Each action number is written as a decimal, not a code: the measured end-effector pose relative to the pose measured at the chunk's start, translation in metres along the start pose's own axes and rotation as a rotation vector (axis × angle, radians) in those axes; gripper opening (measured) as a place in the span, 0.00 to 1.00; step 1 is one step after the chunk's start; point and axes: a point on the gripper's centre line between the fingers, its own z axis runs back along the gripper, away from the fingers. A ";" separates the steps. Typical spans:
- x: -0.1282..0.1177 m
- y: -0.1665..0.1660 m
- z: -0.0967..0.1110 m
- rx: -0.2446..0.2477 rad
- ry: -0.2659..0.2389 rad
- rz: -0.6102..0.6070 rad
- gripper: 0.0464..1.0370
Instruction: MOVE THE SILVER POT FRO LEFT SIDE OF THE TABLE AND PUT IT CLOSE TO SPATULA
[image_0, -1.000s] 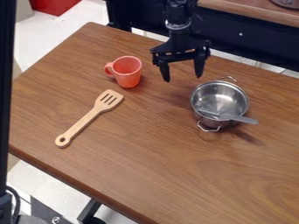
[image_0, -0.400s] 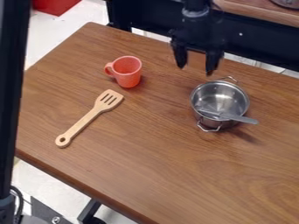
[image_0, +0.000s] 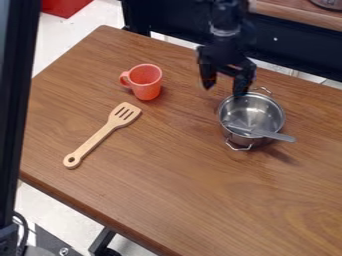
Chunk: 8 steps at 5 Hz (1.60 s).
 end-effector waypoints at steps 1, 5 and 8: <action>0.000 -0.004 -0.004 -0.002 -0.016 -0.026 0.96; 0.003 -0.013 -0.035 -0.019 0.011 -0.085 0.92; -0.001 -0.014 -0.044 -0.019 -0.021 -0.021 0.13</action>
